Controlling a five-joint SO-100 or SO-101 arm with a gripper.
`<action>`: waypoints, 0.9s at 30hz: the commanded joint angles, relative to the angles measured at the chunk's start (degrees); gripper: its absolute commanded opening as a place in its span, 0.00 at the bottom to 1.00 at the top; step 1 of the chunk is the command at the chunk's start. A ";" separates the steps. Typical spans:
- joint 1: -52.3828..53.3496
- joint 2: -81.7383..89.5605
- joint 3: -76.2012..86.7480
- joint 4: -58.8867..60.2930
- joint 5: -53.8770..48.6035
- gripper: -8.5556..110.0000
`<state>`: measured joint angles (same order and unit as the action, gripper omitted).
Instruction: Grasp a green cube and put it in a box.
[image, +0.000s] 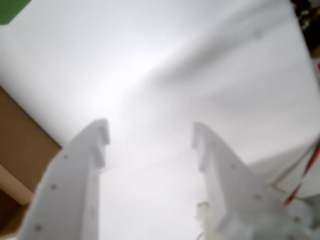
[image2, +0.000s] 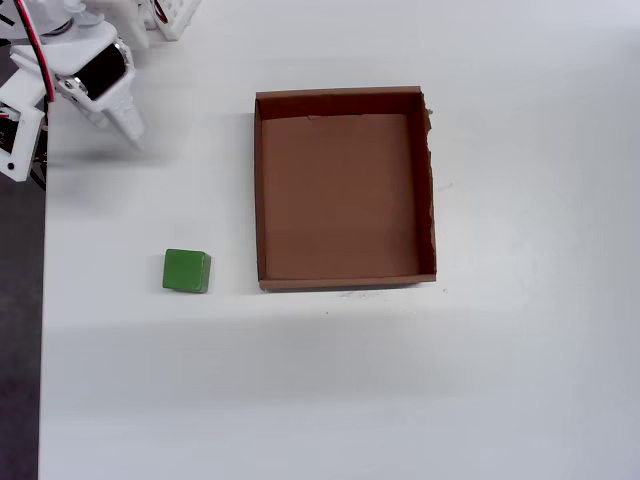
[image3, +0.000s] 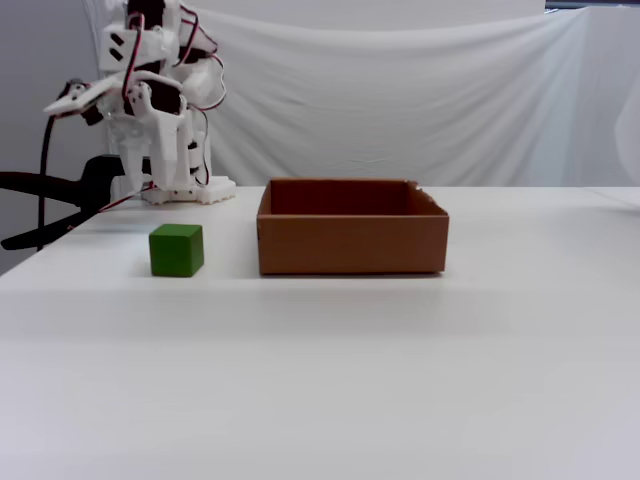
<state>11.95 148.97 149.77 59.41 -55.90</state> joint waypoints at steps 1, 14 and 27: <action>0.18 -4.48 -9.67 -2.20 -0.88 0.26; -5.19 -40.69 -29.88 -11.60 -3.69 0.31; -9.67 -47.81 -39.38 -7.47 -8.70 0.31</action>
<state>2.90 100.90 113.82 51.59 -63.72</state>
